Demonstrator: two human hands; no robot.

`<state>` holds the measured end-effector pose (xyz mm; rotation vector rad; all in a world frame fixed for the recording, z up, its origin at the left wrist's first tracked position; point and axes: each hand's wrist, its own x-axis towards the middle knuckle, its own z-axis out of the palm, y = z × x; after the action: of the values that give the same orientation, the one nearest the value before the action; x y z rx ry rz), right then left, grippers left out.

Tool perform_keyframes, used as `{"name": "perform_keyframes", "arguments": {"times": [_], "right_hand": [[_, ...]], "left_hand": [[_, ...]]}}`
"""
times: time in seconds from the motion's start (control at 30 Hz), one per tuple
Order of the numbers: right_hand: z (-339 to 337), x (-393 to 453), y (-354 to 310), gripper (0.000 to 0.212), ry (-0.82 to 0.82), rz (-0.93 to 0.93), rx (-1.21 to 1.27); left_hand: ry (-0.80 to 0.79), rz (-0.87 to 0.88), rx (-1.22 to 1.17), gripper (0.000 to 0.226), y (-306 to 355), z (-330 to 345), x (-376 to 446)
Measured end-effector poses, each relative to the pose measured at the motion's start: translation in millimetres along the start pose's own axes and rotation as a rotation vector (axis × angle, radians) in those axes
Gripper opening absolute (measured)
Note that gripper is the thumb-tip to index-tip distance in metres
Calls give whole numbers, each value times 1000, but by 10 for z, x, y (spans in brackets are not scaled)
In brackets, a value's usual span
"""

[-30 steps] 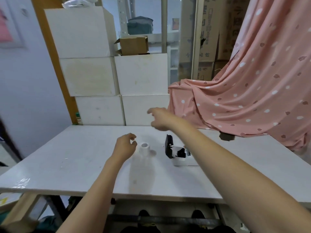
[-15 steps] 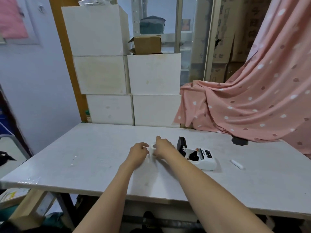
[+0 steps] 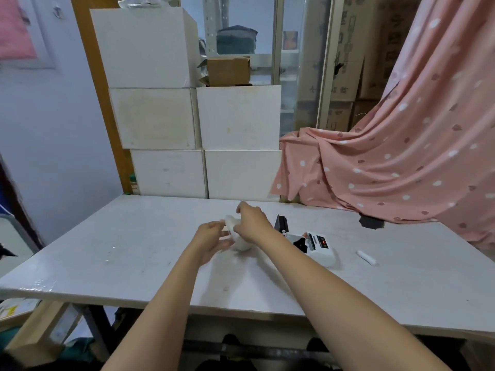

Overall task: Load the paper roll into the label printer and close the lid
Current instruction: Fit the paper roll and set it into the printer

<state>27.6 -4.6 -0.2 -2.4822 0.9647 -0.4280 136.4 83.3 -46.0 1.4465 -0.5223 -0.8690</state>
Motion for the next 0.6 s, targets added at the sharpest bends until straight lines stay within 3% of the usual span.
{"name": "perform_keyframes", "arguments": {"times": [0.23,0.4,0.6], "right_hand": [[122,-64,202,32,-147,73,-123],[190,-11,101,35,-183,119,-132],[300,43,68,39,-182,150,-133]], "left_hand": [[55,-50,56,30,-170,89,50],[94,5,337,19,-136,85,59],[125,70,591,30,-86,58,-6]]}}
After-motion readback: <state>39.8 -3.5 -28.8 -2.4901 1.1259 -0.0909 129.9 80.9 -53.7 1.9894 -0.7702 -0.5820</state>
